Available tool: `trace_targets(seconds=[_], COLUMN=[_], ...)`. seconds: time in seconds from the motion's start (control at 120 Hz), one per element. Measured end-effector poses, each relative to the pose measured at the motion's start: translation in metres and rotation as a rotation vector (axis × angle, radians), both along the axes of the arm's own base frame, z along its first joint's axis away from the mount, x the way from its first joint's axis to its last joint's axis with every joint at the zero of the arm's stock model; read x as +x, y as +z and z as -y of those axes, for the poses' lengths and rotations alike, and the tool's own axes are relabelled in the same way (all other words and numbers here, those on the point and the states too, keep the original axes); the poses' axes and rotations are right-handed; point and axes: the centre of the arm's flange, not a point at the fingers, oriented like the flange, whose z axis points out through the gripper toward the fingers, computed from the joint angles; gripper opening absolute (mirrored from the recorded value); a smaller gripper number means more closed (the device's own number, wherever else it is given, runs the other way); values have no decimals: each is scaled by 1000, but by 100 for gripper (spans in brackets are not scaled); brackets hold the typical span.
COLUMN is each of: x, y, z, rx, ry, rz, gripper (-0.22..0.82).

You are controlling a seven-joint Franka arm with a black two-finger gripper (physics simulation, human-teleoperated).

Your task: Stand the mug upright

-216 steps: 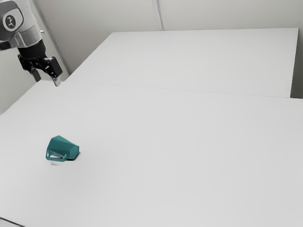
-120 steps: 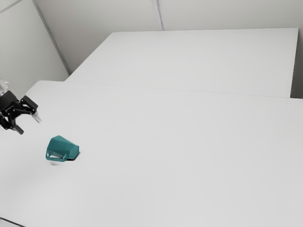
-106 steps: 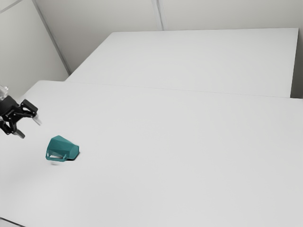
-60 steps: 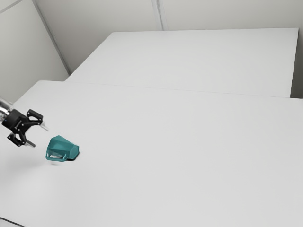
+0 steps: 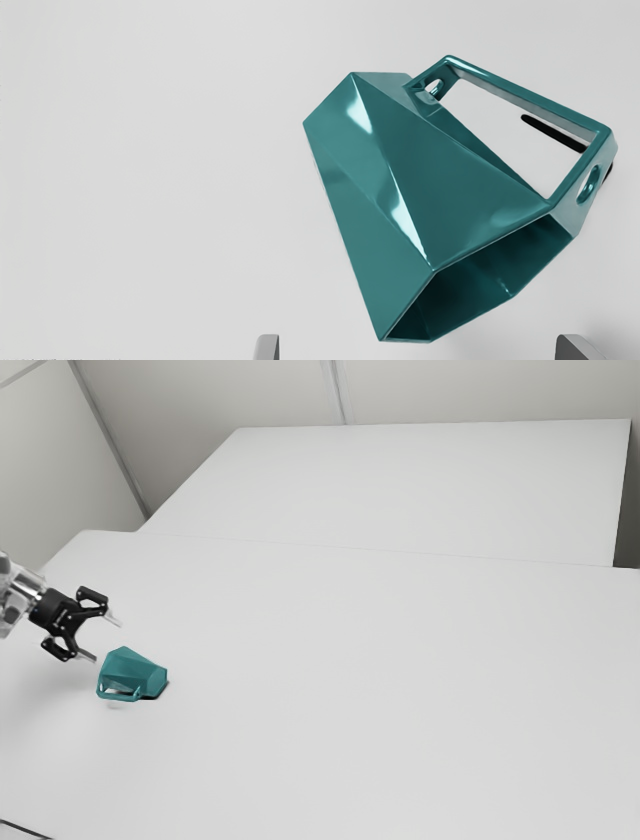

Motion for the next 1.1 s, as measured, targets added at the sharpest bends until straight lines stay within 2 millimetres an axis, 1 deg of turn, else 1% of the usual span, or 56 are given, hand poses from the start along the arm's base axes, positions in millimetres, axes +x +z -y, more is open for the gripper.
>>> trace_targets(seconds=[0.092,0.242,0.433,0.5,0.592,0.633,0.775,0.85,0.967,1.1], x=[3,9,3,2,5,7,8,8,12,22], y=[-6,-15,-35,-38,-38,-38,-38,-38,-35,-21], z=[1,10,23,26,31,33,36,36,38,46], rx=[-11,-37,-93,-100,-104,-103,-101,-98,-91,-79], ry=[12,24,50,51,43,37,26,23,14,-7], rz=[5,13,-2,-4,-4,-4,-10,-11,-6,17], gripper=[60,60,60,60,57,51,17,5,-6,-12])
